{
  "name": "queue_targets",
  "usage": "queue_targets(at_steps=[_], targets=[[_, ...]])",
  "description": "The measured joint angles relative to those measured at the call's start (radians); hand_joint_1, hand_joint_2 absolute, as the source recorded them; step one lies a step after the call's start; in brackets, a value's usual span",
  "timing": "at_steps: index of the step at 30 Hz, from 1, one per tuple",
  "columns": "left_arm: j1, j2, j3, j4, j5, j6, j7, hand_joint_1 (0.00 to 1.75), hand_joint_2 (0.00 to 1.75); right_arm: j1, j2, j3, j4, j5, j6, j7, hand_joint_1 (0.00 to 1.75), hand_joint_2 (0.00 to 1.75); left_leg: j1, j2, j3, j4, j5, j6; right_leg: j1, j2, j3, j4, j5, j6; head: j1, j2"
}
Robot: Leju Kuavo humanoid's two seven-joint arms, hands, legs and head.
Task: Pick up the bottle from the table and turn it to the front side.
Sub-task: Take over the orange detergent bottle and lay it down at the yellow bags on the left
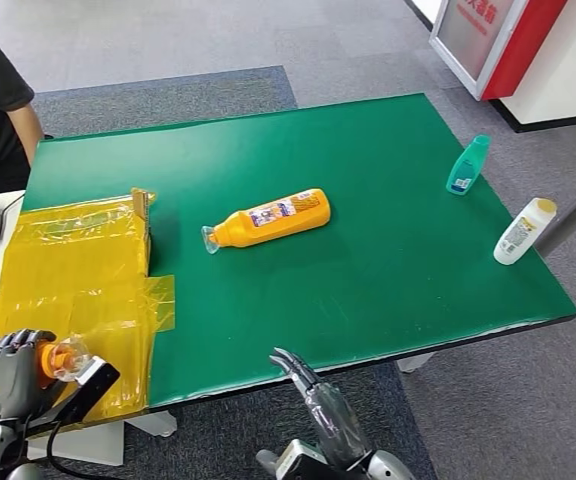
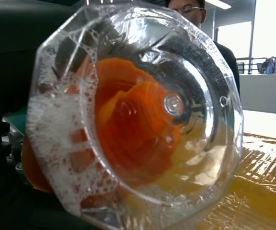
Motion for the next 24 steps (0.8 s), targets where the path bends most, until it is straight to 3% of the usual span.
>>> queue_targets(at_steps=[4, 9, 15, 24], targets=[[-0.031, 0.0, -0.017, 0.01, -0.005, -0.004, 0.028, 1.48, 1.75, -0.011, -0.004, 0.014, 0.011, -0.013, 0.0, -0.008, 0.0, 1.75, 0.0, 0.0, 0.0, 0.0, 0.0, 0.0, 0.0, 0.0, 0.0, 0.0, 0.0, 0.0, 0.0, 0.0], [-0.067, -0.004, -0.062, 0.016, 0.006, 0.02, 0.03, 1.75, 1.75, -0.027, -0.011, 0.031, 0.026, -0.024, -0.007, -0.015, 0.0, 1.75, 0.0, 0.0, 0.0, 0.0, 0.0, 0.0, 0.0, 0.0, 0.0, 0.0, 0.001, 0.001, 0.0, 0.0], [-0.092, -0.027, -0.14, -0.003, 0.059, 0.106, -0.019, 1.75, 1.75, -0.036, -0.021, 0.046, 0.04, -0.033, -0.026, -0.015, 0.0, 1.75, 0.0, 0.0, 0.0, 0.0, 0.0, 0.0, 0.0, 0.0, 0.0, 0.0, 0.001, 0.001, 0.0, 0.0], [-0.099, -0.046, -0.231, -0.055, 0.074, 0.129, -0.057, 1.73, 1.75, -0.041, -0.033, 0.062, 0.058, -0.042, -0.035, -0.015, 0.0, 1.75, 0.0, 0.0, 0.0, 0.0, 0.0, 0.0, 0.0, 0.0, 0.0, 0.0, 0.001, 0.001, 0.0, 0.0]])
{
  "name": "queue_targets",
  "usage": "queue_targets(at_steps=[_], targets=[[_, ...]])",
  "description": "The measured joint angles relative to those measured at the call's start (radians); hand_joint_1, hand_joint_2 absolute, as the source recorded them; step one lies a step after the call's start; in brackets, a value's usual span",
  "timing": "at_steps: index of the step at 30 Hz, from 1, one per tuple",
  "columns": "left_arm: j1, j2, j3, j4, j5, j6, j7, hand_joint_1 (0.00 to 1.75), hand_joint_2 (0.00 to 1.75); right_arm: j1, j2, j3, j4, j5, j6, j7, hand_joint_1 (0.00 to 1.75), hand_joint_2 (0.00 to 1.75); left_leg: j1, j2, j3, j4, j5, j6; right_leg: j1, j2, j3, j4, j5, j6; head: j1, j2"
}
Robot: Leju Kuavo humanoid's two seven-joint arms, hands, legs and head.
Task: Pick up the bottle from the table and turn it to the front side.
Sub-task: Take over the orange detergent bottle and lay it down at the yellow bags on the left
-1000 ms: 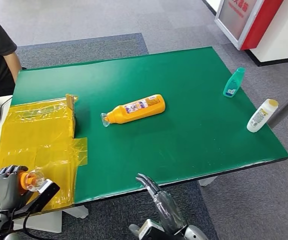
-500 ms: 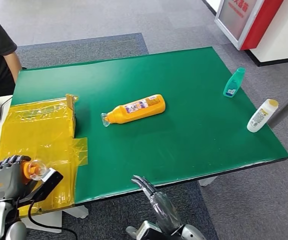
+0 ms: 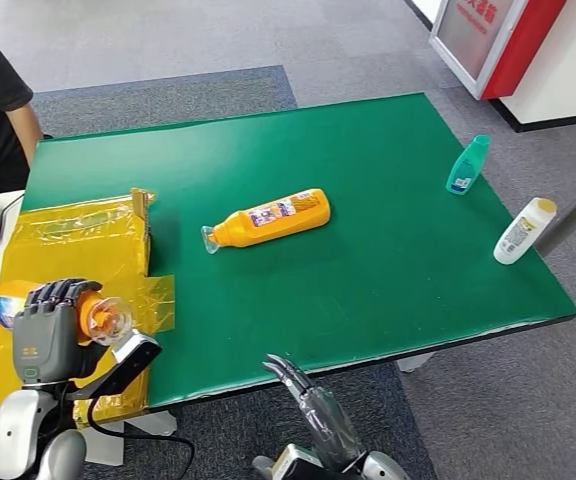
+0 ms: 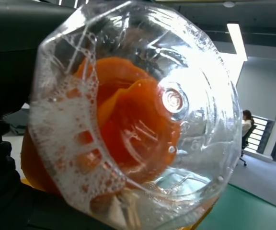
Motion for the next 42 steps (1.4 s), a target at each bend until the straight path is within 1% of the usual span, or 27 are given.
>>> queue_targets(at_steps=[2, 6, 7, 8, 10, 11, 12, 16, 20, 26, 38, 41, 42], targets=[[-0.007, 0.0, -0.017, -0.002, -0.027, -0.007, 0.009, 1.71, 1.75, -0.005, -0.002, 0.004, 0.005, -0.001, 0.002, -0.002, 0.0, 1.75, 0.0, 0.0, 0.0, 0.0, 0.0, 0.0, 0.0, 0.0, 0.0, 0.0, 0.0, 0.0, 0.0, 0.0], [-0.025, 0.002, -0.038, 0.016, -0.067, -0.045, 0.053, 1.7, 1.75, -0.016, -0.003, 0.011, 0.017, -0.006, 0.006, -0.008, 0.0, 1.75, 0.0, 0.0, 0.0, 0.0, 0.0, 0.0, 0.0, 0.0, 0.0, 0.0, 0.0, 0.0, 0.0, 0.0], [-0.028, 0.002, -0.041, 0.024, -0.07, -0.049, 0.061, 1.66, 1.75, -0.018, -0.003, 0.012, 0.021, -0.007, 0.007, -0.009, 0.0, 1.75, 0.0, 0.0, 0.0, 0.0, 0.0, 0.0, 0.0, 0.0, 0.0, 0.0, 0.0, 0.0, 0.0, 0.0], [-0.03, 0.003, -0.042, 0.033, -0.073, -0.051, 0.065, 1.52, 1.75, -0.019, -0.003, 0.013, 0.024, -0.007, 0.007, -0.011, 0.0, 1.75, 0.0, 0.0, 0.0, 0.0, 0.0, 0.0, 0.0, 0.0, 0.0, 0.0, 0.0, 0.0, 0.0, 0.0], [-0.032, 0.004, -0.043, 0.046, -0.077, -0.052, 0.074, 0.68, 1.75, -0.021, -0.003, 0.014, 0.029, -0.009, 0.008, -0.012, 0.0, 1.75, 0.0, 0.0, 0.0, 0.0, 0.0, 0.0, 0.0, 0.0, 0.0, 0.0, 0.0, 0.0, 0.0, 0.0], [-0.034, 0.004, -0.044, 0.052, -0.079, -0.054, 0.081, 0.28, 1.75, -0.022, -0.003, 0.015, 0.032, -0.01, 0.009, -0.013, 0.0, 1.75, 0.0, 0.0, 0.0, 0.0, 0.0, 0.0, 0.0, 0.0, 0.0, 0.0, 0.0, 0.0, 0.0, 0.0], [-0.035, 0.005, -0.045, 0.058, -0.082, -0.057, 0.091, 0.0, 1.75, -0.024, -0.003, 0.016, 0.034, -0.01, 0.01, -0.013, 0.0, 1.75, 0.0, 0.0, 0.0, 0.0, 0.0, 0.0, 0.0, 0.0, 0.0, 0.0, 0.0, 0.0, 0.0, 0.0], [-0.05, 0.008, -0.046, 0.091, -0.088, -0.074, 0.127, 0.0, 1.75, -0.03, -0.003, 0.02, 0.043, -0.014, 0.017, -0.013, 0.0, 1.75, 0.0, 0.0, 0.0, 0.0, 0.0, 0.0, 0.0, 0.0, 0.0, 0.0, 0.0, 0.0, 0.0, 0.0], [-0.066, 0.007, -0.046, 0.129, -0.089, -0.094, 0.158, 0.0, 0.0, -0.034, -0.003, 0.023, 0.05, -0.017, 0.022, -0.015, 0.0, 1.75, 0.0, 0.0, 0.0, 0.0, 0.0, 0.0, 0.0, 0.0, 0.0, 0.0, 0.0, 0.0, 0.0, 0.0], [-0.078, 0.009, -0.046, 0.163, -0.089, -0.107, 0.204, 0.0, 0.0, -0.04, -0.003, 0.028, 0.06, -0.018, 0.026, -0.014, 0.0, 1.75, 0.0, 0.0, 0.0, 0.0, 0.0, 0.0, 0.0, 0.0, 0.0, 0.0, 0.0, 0.0, 0.0, 0.0], [-0.086, 0.012, -0.046, 0.18, -0.09, -0.105, 0.211, 0.0, 0.0, -0.046, -0.003, 0.031, 0.068, -0.018, 0.03, -0.016, 0.0, 1.75, 0.0, 0.0, 0.0, 0.0, 0.0, 0.0, 0.0, 0.0, 0.0, 0.0, 0.0, 0.0, 0.0, 0.0], [-0.082, 0.011, -0.045, 0.179, -0.075, -0.096, 0.196, 0.0, 0.0, -0.045, -0.003, 0.03, 0.069, -0.018, 0.028, -0.016, 0.0, 1.75, 0.0, 0.0, 0.0, 0.0, 0.0, 0.0, 0.0, 0.0, 0.0, 0.0, 0.0, 0.0, 0.0, 0.0], [-0.077, 0.009, -0.044, 0.173, -0.055, -0.091, 0.179, 0.0, 0.44, -0.043, -0.003, 0.03, 0.068, -0.018, 0.025, -0.015, 0.0, 1.75, 0.0, 0.0, 0.0, 0.0, 0.0, 0.0, 0.0, 0.0, 0.0, 0.0, 0.0, 0.0, 0.0, 0.0]])
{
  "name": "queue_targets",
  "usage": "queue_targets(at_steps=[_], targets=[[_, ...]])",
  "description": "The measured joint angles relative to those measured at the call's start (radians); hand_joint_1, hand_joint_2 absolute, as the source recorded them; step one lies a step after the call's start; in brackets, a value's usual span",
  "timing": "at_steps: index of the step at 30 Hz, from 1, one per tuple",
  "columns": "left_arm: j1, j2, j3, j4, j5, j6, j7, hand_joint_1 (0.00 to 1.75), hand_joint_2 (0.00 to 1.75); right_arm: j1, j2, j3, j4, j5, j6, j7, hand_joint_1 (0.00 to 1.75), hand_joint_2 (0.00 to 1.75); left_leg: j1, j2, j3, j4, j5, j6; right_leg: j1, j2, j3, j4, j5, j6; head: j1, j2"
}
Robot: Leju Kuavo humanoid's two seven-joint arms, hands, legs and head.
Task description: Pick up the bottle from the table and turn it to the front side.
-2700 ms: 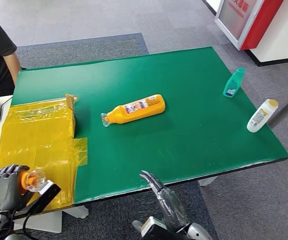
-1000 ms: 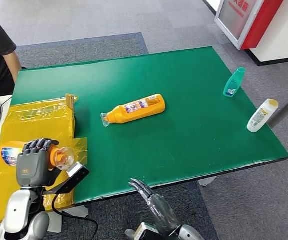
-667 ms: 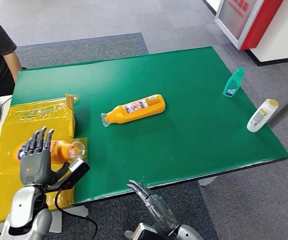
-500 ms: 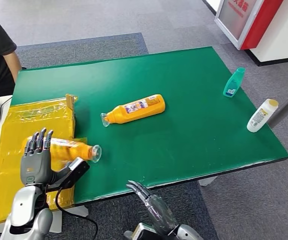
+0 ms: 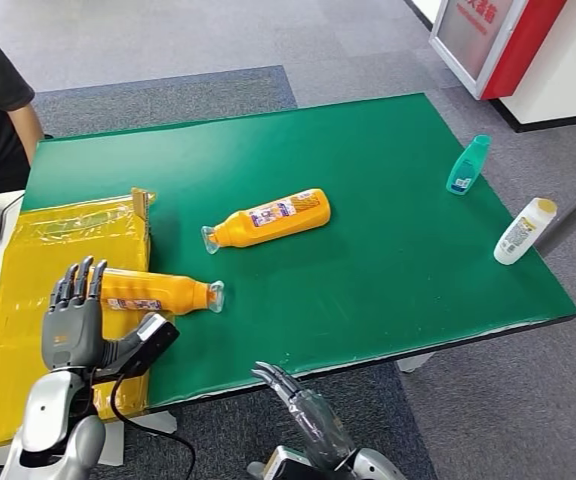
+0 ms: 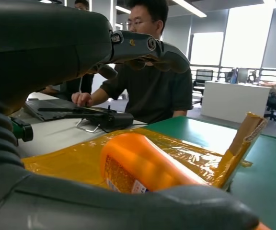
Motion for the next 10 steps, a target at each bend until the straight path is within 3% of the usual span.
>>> queue_targets(at_steps=[3, 5, 8, 10], targets=[[0.042, -0.018, 0.016, -0.057, 0.174, 0.003, -0.121, 0.0, 1.75, 0.023, -0.001, -0.01, -0.014, -0.001, -0.024, 0.008, 0.0, 1.75, 0.0, 0.0, 0.0, 0.0, 0.0, 0.0, 0.0, 0.0, 0.0, 0.0, 0.0, 0.0, 0.0, 0.0], [0.085, -0.037, 0.036, -0.118, 0.405, -0.046, -0.247, 0.0, 1.75, 0.054, -0.003, -0.024, -0.038, -0.004, -0.053, 0.008, 0.0, 1.75, 0.0, 0.0, 0.0, 0.0, -0.001, 0.0, 0.0, 0.0, 0.0, 0.0, -0.001, 0.0, 0.0, 0.0], [0.161, -0.072, 0.074, -0.208, 0.836, -0.204, -0.433, 0.0, 1.75, 0.116, -0.006, -0.057, -0.094, -0.02, -0.085, -0.019, 0.0, 1.75, 0.0, 0.0, 0.0, 0.0, -0.003, 0.001, 0.0, 0.0, 0.0, 0.0, -0.002, 0.0, 0.0, 0.0], [0.196, -0.09, 0.093, -0.241, 1.014, -0.297, -0.507, 0.0, 1.75, 0.148, -0.006, -0.076, -0.126, -0.03, -0.087, -0.043, 0.0, 1.75, -0.001, 0.0, 0.0, 0.0, -0.004, 0.001, -0.001, 0.0, 0.0, 0.0, -0.003, 0.0, 0.0, 0.0]])
